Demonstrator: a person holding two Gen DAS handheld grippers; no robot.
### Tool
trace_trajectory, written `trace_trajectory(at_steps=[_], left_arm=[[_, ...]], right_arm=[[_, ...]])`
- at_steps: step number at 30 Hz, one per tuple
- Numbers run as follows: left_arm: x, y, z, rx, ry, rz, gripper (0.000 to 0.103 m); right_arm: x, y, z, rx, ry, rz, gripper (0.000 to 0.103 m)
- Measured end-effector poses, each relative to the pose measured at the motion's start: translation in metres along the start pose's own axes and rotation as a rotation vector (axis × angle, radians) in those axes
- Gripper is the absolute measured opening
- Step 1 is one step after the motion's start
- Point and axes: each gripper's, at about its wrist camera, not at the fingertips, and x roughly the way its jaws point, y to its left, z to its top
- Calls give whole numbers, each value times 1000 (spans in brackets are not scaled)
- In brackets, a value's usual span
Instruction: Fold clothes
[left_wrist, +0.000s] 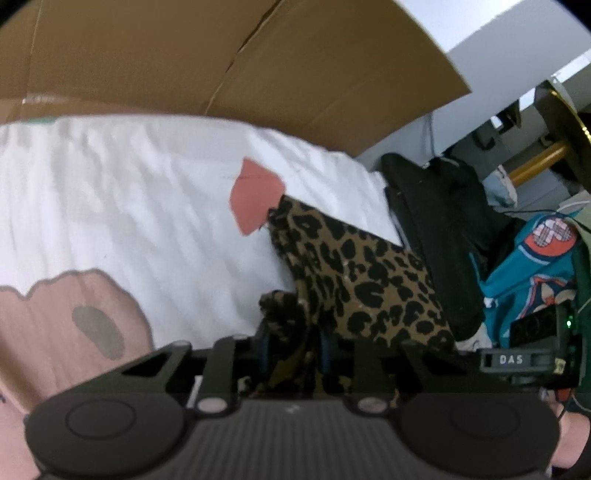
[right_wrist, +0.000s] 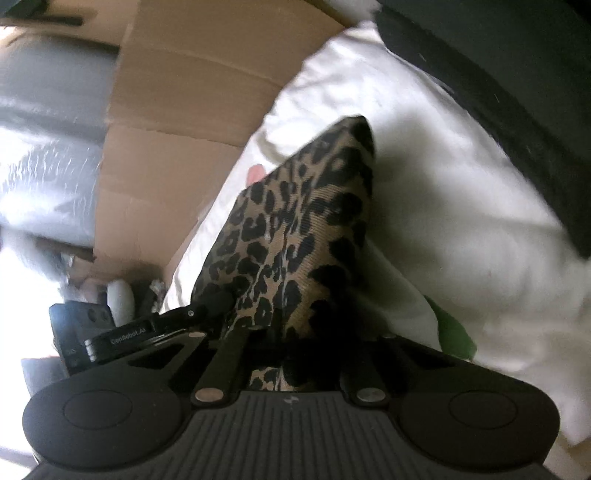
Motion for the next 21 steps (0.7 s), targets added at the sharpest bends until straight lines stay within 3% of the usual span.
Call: trace_trajectory(at_steps=[4, 9, 13, 14, 17, 21], left_arm=[[-3, -6, 3, -33, -30, -23, 24], [8, -1, 6, -47, -11, 12, 26], [21, 9, 6, -79, 16, 43, 43], [22, 11, 7, -86, 19, 38, 44], [28, 15, 8, -93, 32, 19, 52], [35, 18, 7, -106, 47, -22, 53]], right_arm=[[-8, 5, 14, -40, -12, -21, 5], [-6, 4, 36, -60, 12, -38, 5], [5, -3, 40, -43, 33, -52, 8], [7, -6, 41, -19, 35, -47, 11], [9, -15, 43, 36, 34, -32, 37], [7, -24, 41, 73, 21, -14, 38]])
